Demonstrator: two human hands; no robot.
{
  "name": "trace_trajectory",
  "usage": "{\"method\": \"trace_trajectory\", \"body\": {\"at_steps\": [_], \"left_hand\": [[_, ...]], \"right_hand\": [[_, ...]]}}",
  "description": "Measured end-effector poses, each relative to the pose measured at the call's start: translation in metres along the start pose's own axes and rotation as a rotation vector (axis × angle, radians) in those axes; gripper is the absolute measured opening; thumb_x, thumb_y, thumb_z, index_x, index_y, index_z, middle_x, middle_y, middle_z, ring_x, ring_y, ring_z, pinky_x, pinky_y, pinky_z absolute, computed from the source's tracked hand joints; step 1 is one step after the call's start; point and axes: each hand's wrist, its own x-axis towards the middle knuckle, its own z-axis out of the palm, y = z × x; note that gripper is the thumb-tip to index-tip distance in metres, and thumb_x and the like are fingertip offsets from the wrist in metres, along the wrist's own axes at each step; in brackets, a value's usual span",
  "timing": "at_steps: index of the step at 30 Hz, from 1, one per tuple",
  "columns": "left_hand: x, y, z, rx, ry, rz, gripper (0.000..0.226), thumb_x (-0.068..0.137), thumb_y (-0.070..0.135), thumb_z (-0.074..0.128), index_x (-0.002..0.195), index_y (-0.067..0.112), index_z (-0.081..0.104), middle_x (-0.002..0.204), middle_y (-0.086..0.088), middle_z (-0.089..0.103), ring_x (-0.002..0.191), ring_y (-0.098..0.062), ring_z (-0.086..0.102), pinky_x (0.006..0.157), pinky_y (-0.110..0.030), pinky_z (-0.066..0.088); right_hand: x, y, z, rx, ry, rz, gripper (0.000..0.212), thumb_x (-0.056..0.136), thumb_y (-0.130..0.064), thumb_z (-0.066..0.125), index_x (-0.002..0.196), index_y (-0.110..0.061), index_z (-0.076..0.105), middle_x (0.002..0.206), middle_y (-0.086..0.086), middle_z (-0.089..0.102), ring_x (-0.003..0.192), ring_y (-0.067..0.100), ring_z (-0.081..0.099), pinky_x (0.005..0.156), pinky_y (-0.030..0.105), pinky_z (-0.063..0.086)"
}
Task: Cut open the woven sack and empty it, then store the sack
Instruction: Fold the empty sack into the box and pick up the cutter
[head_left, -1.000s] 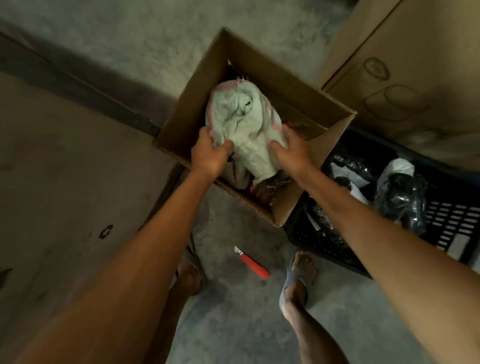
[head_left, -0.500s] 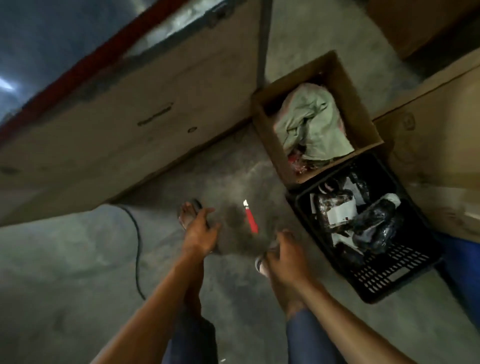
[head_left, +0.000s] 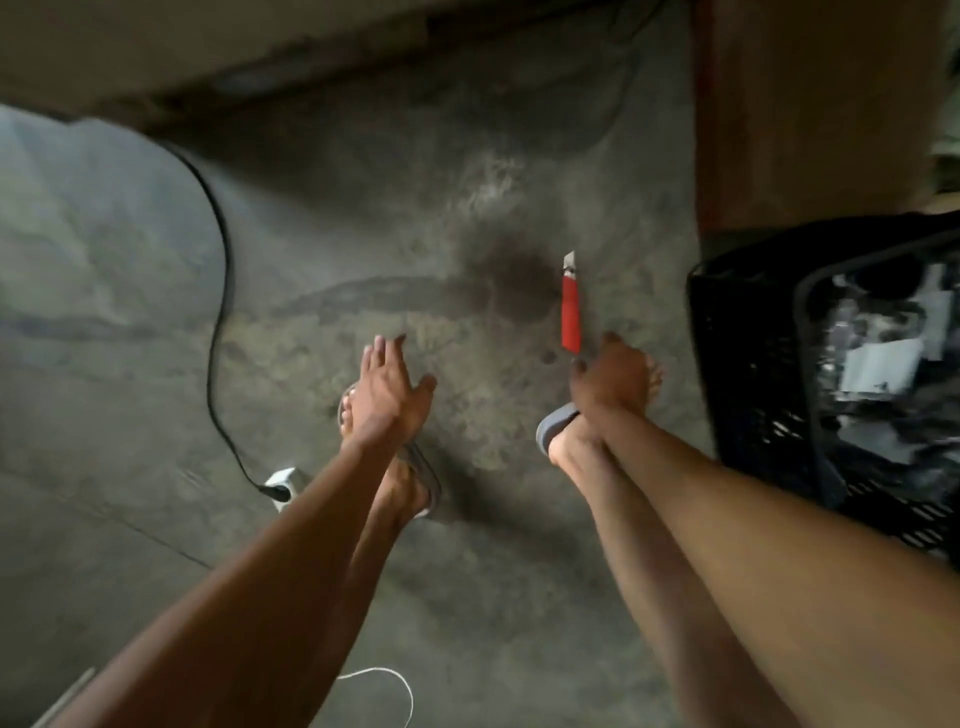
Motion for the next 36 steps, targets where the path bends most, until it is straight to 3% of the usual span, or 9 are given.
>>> {"method": "trace_trajectory", "body": {"at_steps": [2,6,11,17,21,25,31,33,36], "left_hand": [[0.054,-0.016,0.033,0.037,0.054,0.052,0.076,0.097,0.032,0.059,0.161,0.014,0.021,0.17,-0.016,0.011,0.158,-0.031,0.008,0.127,-0.04,0.014],[0.139,-0.039,0.096,0.127,0.153,0.132,0.079,0.101,0.038,0.048,0.163,0.018,0.003,0.171,-0.012,-0.009,0.158,-0.028,-0.01,0.127,-0.044,0.004],[0.181,-0.065,0.145,0.135,0.132,0.097,0.074,0.105,0.044,0.034,0.161,0.028,-0.012,0.169,-0.005,-0.023,0.156,-0.025,-0.02,0.124,-0.059,0.002],[0.184,-0.067,0.149,0.149,0.115,0.098,0.078,0.103,0.051,0.034,0.16,0.029,-0.016,0.167,-0.005,-0.028,0.155,-0.026,-0.024,0.124,-0.061,0.002],[0.185,-0.069,0.136,0.127,0.015,0.109,0.087,0.101,0.049,0.045,0.159,0.032,-0.018,0.166,-0.003,-0.032,0.154,-0.024,-0.026,0.123,-0.061,0.003],[0.184,-0.07,0.124,0.162,-0.063,0.108,0.089,0.1,0.048,0.047,0.158,0.034,-0.02,0.165,0.001,-0.034,0.153,-0.02,-0.027,0.123,-0.061,0.004],[0.188,-0.068,0.138,0.178,-0.014,0.064,0.078,0.104,0.049,0.033,0.156,0.035,-0.024,0.163,0.002,-0.039,0.152,-0.018,-0.031,0.123,-0.062,-0.002],[0.187,-0.066,0.148,0.196,0.06,0.046,0.075,0.105,0.048,0.028,0.156,0.035,-0.024,0.163,0.001,-0.038,0.152,-0.019,-0.031,0.123,-0.062,-0.002],[0.184,-0.067,0.153,0.202,0.128,0.076,0.076,0.104,0.047,0.031,0.158,0.032,-0.021,0.165,-0.002,-0.033,0.154,-0.022,-0.027,0.123,-0.063,0.0]], "right_hand": [[0.045,-0.005,0.041,-0.002,0.041,0.066,0.037,0.094,-0.032,0.06,0.116,-0.002,0.063,0.12,0.021,0.069,0.12,0.036,0.061,0.092,0.036,0.049],[0.111,-0.006,0.115,0.011,0.158,0.144,0.039,0.089,-0.035,0.07,0.111,-0.004,0.069,0.113,0.019,0.072,0.111,0.035,0.067,0.083,0.037,0.054],[0.144,-0.011,0.169,0.003,0.319,0.234,0.04,0.089,-0.042,0.067,0.107,-0.007,0.071,0.107,0.016,0.069,0.102,0.033,0.068,0.072,0.037,0.053],[0.151,-0.003,0.16,0.12,0.384,0.243,0.025,0.086,-0.032,0.07,0.1,-0.012,0.077,0.1,0.012,0.076,0.096,0.03,0.073,0.075,0.032,0.053],[0.152,0.002,0.14,0.241,0.356,0.188,0.022,0.086,-0.018,0.066,0.107,-0.012,0.063,0.1,0.014,0.075,0.097,0.034,0.07,0.076,0.035,0.052],[0.156,0.008,0.142,0.272,0.235,0.014,0.026,0.097,-0.009,0.046,0.122,-0.005,0.047,0.111,0.026,0.067,0.102,0.043,0.064,0.075,0.04,0.044],[0.166,0.015,0.157,0.233,0.357,-0.215,0.032,0.096,-0.025,0.057,0.117,-0.001,0.06,0.108,0.023,0.062,0.096,0.038,0.06,0.074,0.03,0.037],[0.169,0.015,0.162,0.146,0.41,-0.247,0.029,0.096,-0.022,0.057,0.113,-0.001,0.064,0.112,0.021,0.058,0.101,0.037,0.058,0.084,0.038,0.044],[0.166,0.014,0.16,-0.069,0.462,-0.235,0.028,0.095,-0.028,0.058,0.11,-0.006,0.067,0.111,0.017,0.06,0.11,0.037,0.055,0.085,0.047,0.048]]}}
